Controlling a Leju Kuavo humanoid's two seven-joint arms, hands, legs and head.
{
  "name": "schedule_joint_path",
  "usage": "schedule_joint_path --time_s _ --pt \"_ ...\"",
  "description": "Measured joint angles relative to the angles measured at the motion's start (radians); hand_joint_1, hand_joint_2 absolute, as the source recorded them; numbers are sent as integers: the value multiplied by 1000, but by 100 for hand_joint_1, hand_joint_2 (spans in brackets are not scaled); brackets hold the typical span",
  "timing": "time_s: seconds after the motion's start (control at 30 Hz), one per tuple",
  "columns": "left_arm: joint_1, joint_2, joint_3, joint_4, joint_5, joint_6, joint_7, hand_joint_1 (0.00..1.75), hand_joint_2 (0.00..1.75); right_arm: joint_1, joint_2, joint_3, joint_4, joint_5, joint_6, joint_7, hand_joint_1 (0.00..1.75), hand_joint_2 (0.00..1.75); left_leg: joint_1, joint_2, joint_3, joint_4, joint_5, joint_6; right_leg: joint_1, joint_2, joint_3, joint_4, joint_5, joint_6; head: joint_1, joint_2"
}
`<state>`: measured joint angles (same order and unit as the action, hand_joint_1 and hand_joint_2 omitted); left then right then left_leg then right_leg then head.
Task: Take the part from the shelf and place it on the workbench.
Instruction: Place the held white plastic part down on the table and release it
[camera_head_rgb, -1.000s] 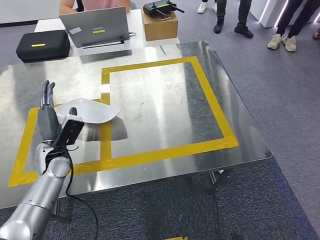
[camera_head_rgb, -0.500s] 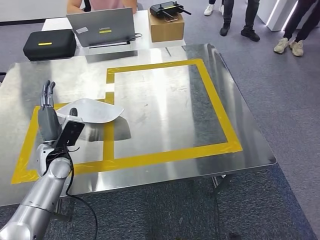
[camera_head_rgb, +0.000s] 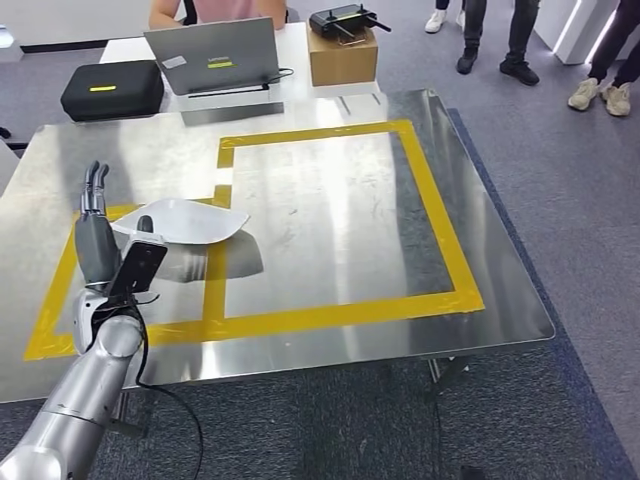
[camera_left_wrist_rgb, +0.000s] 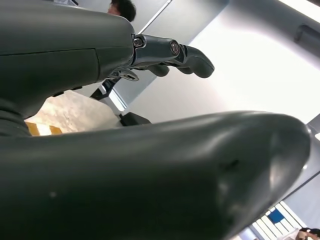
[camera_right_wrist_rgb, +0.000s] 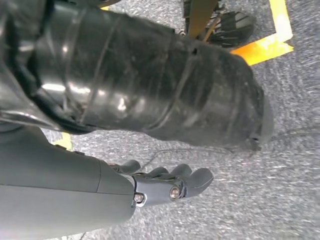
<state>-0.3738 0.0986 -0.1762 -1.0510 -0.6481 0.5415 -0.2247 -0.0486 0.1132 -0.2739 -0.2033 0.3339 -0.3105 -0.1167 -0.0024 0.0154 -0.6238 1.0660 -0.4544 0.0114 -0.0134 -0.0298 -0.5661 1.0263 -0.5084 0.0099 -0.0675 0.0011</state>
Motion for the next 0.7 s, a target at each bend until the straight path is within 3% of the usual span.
schedule_joint_path --time_s 0.1,0.17,0.2,0.27,0.33,0.37,0.4,0.43,0.5,0.57,0.7 --pt "-3 1 0 0 0 -1 0 0 0 0 0 0 0 0 0 0 0 0 -6 0 16 -42 -6 9 3 -14 0 -4 -1 15 0 0" --pt "-3 0 0 0 0 -1 0 0 0 -2 0 0 -1 0 0 0 0 0 -1 -8 24 -52 -1 16 2 -7 -6 10 -16 26 1 0" --pt "-4 -1 0 0 0 -1 0 0 0 -2 0 0 -1 1 0 0 0 0 2 -12 28 -58 1 21 2 3 -22 42 -37 29 2 0" --pt "-4 -4 0 0 0 -1 0 0 0 -2 0 0 -1 1 0 0 0 0 5 -18 30 -60 1 27 1 22 -81 159 -92 34 5 0" --pt "0 -5 0 0 0 -3 0 0 0 2 0 0 -1 0 0 1 0 0 4 -27 30 -59 0 28 1 26 -136 254 -114 37 5 0" --pt "1 -6 0 0 3 -6 0 0 0 4 0 0 -1 0 2 1 0 0 4 -31 31 -58 0 28 0 26 -142 254 -98 38 6 0" --pt "1 -7 0 0 7 -12 -1 0 0 4 0 0 -1 -1 4 0 0 0 5 -36 31 -57 -2 27 0 26 -128 215 -64 39 6 0" --pt "1 -8 0 0 13 -18 -1 0 0 3 0 0 -1 -2 6 -1 0 0 6 -39 32 -54 -4 24 0 27 -101 149 -25 38 6 0" --pt "1 -8 0 0 23 -28 -2 0 0 0 0 -1 -1 -3 12 -4 0 0 5 -45 30 -47 -10 14 1 33 -48 38 16 32 6 0" --pt "0 -7 0 0 28 -32 -3 0 0 -1 1 -1 -1 -4 15 -6 0 0 3 -48 25 -41 -12 8 2 39 -29 4 16 24 5 0" --pt "0 -5 -1 0 30 -32 -5 0 0 1 1 -2 -1 -4 17 -6 0 0 2 -48 27 -42 -10 23 2 43 -26 -1 20 18 4 0"
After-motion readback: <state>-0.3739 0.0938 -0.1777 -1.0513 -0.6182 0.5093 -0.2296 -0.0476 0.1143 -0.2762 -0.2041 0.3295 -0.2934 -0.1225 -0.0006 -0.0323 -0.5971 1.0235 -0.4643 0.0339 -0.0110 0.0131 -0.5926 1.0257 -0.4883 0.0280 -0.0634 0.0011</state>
